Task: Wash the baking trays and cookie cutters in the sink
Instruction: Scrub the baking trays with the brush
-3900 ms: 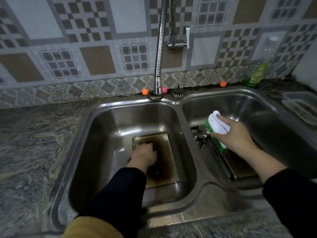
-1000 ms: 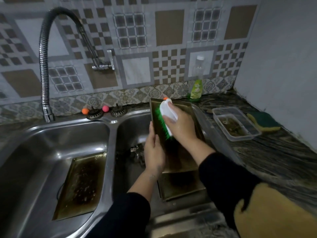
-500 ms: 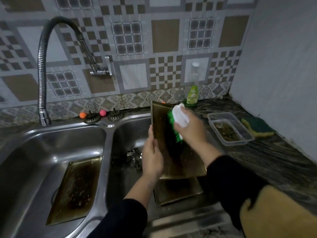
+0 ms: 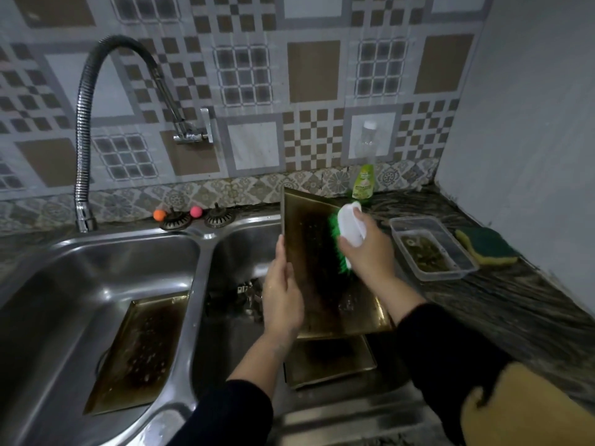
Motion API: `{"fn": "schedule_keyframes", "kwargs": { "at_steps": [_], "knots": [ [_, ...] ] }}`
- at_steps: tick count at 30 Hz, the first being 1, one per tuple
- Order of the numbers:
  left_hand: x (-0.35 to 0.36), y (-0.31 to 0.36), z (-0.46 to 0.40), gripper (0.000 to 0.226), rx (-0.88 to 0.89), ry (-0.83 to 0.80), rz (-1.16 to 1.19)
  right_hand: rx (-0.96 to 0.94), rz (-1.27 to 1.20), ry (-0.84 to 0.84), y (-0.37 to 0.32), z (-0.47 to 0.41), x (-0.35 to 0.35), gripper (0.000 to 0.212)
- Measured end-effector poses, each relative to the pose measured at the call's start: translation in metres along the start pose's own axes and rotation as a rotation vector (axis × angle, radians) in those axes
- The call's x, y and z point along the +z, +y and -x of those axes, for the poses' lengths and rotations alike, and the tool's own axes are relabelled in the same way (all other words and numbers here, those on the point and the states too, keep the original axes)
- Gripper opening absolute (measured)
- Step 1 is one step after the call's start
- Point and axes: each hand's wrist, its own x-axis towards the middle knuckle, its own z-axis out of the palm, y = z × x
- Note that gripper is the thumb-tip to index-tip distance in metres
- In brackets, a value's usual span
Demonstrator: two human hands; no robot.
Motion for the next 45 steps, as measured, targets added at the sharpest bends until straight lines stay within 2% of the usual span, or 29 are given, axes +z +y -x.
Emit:
{"fn": "schedule_keyframes", "kwargs": {
  "at_steps": [3, 9, 12, 17, 21, 24, 27, 29, 31, 33, 36, 39, 42, 45],
  "knots": [
    [0.009, 0.001, 0.004, 0.051, 0.0, 0.026, -0.015, 0.06, -0.026, -0.024, -0.008, -0.02, -0.01, 0.064],
    [-0.001, 0.006, -0.003, 0.053, -0.029, 0.107, -0.176, -0.035, -0.113, -0.183, -0.008, 0.047, 0.007, 0.063],
    [-0.001, 0.013, -0.001, 0.054, -0.049, 0.084, -0.258, -0.002, -0.212, -0.189, -0.018, 0.041, 0.006, 0.063],
    [0.013, 0.027, 0.007, 0.059, 0.066, -0.006, -0.438, -0.041, -0.301, -0.224, -0.063, 0.008, -0.009, 0.066],
    [0.02, 0.031, 0.016, 0.06, 0.185, -0.02, -0.66, -0.071, -0.155, -0.134, -0.087, -0.004, -0.009, 0.074],
    [0.022, 0.032, 0.02, 0.057, 0.181, -0.038, -0.8, -0.058, -0.102, -0.001, -0.092, 0.0, -0.003, 0.071],
    [0.017, 0.032, 0.023, 0.054, 0.179, -0.094, -0.856, 0.01, -0.135, 0.039, -0.092, 0.005, 0.001, 0.07],
    [0.011, 0.031, 0.024, 0.054, 0.214, -0.131, -0.818, 0.053, -0.221, 0.014, -0.091, 0.005, 0.0, 0.072],
    [0.005, 0.03, 0.02, 0.053, 0.163, -0.149, -0.687, 0.065, -0.34, -0.017, -0.09, 0.006, -0.006, 0.072],
    [-0.002, 0.021, 0.009, 0.052, 0.007, -0.121, -0.554, 0.07, -0.475, -0.044, -0.09, 0.008, -0.014, 0.072],
    [-0.016, 0.001, -0.004, 0.057, -0.243, -0.139, -0.479, 0.095, -0.671, -0.069, -0.088, 0.01, -0.022, 0.068],
    [-0.027, -0.012, -0.004, 0.064, -0.376, -0.159, -0.354, 0.126, -0.769, -0.076, -0.082, 0.011, -0.023, 0.066],
    [-0.035, -0.018, -0.003, 0.069, -0.37, -0.152, -0.236, 0.162, -0.778, -0.115, -0.073, 0.013, -0.028, 0.062],
    [-0.039, -0.016, 0.0, 0.071, -0.254, -0.057, -0.124, 0.187, -0.71, -0.119, -0.062, 0.01, -0.036, 0.06]
  ]
}}
